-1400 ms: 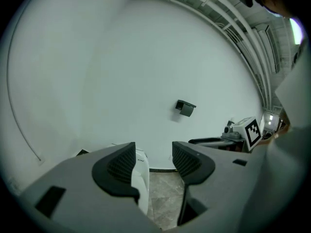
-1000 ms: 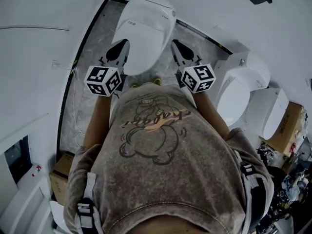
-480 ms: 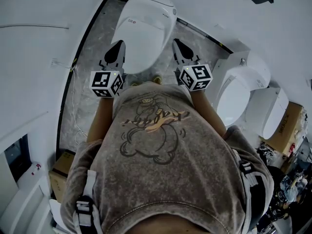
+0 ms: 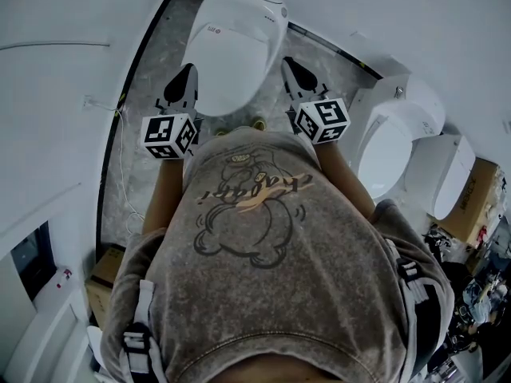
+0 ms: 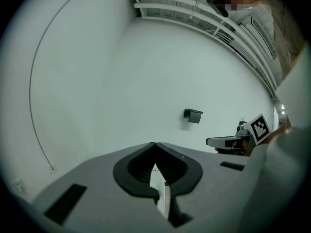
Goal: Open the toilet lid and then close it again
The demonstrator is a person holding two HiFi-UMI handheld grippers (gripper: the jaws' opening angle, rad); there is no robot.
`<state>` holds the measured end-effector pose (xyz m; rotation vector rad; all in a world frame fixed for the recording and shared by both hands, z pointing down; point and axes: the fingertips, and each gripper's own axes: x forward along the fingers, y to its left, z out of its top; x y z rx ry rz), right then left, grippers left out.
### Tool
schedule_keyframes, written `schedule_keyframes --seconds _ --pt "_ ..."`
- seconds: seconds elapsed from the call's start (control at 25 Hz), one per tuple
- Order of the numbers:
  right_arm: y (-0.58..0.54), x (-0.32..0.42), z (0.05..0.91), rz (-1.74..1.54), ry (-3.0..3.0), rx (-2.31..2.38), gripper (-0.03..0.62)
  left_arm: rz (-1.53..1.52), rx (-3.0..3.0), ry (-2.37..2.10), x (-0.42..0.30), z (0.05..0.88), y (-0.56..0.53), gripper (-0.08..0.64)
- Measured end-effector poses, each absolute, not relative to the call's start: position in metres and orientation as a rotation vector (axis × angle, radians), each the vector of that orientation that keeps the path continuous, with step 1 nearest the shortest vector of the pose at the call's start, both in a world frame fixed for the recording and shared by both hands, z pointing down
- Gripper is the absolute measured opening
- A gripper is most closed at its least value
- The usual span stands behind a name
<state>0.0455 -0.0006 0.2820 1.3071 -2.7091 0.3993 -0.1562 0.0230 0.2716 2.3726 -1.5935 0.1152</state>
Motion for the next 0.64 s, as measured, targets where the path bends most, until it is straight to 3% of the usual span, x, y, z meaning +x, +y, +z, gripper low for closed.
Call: schedule_keyframes --seconds 0.64 --pt "0.003 0.037 0.274 0.380 -2.732 1.286 0.028 0.091 2.376 -1.600 -0.163 0.258 0.024 0.009"
